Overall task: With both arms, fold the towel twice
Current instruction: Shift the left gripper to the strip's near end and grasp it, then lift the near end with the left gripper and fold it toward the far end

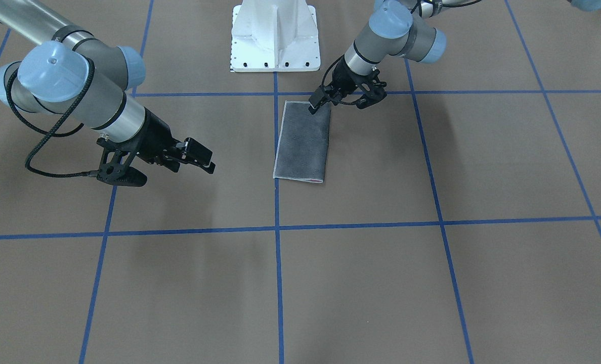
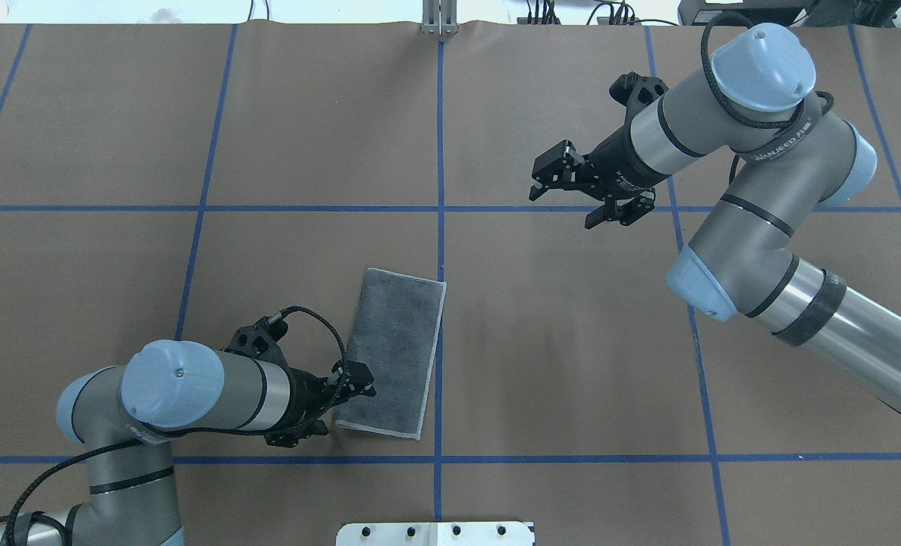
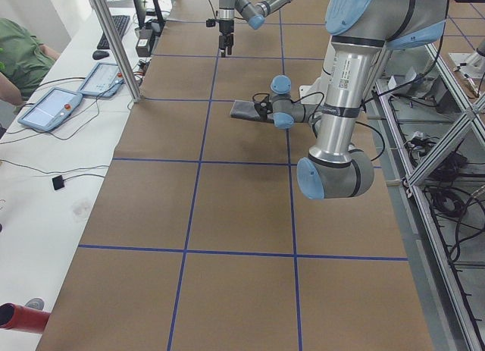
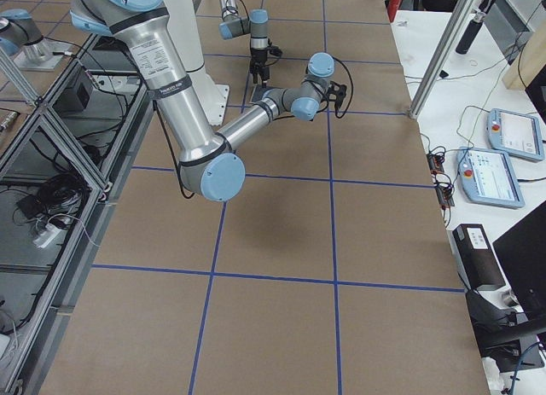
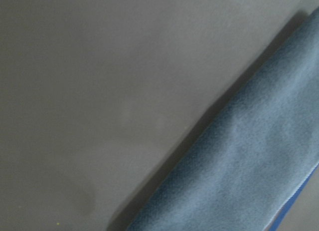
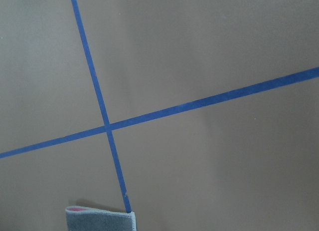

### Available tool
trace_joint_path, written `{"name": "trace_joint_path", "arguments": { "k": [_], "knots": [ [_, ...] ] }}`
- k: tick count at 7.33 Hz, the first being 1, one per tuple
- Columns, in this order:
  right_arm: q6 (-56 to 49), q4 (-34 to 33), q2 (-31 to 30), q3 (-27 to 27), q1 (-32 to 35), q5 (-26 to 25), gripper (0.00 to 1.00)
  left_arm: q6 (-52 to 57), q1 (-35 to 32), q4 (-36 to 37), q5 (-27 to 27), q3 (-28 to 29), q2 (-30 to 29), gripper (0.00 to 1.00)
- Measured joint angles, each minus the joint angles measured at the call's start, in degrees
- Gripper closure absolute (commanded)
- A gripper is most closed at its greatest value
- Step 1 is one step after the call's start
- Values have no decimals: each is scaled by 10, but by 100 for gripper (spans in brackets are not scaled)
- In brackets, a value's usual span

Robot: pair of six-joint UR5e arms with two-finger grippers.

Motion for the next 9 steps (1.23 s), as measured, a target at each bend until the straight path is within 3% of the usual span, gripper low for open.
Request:
{"name": "trace_joint_path", "arguments": {
  "k": [3, 4, 5, 9],
  "knots": [
    [-3, 0, 0, -4, 0, 0, 0, -4, 1, 1, 3, 1, -1, 87],
    [-3, 0, 0, -5, 0, 0, 0, -4, 1, 1, 3, 1, -1, 94],
    [-3, 0, 0, -6, 0, 0, 0, -5, 1, 1, 3, -2, -1, 100],
    [-3, 1, -7, -8, 0, 0, 0, -7, 1, 17, 13, -19, -10, 100]
  ]
}}
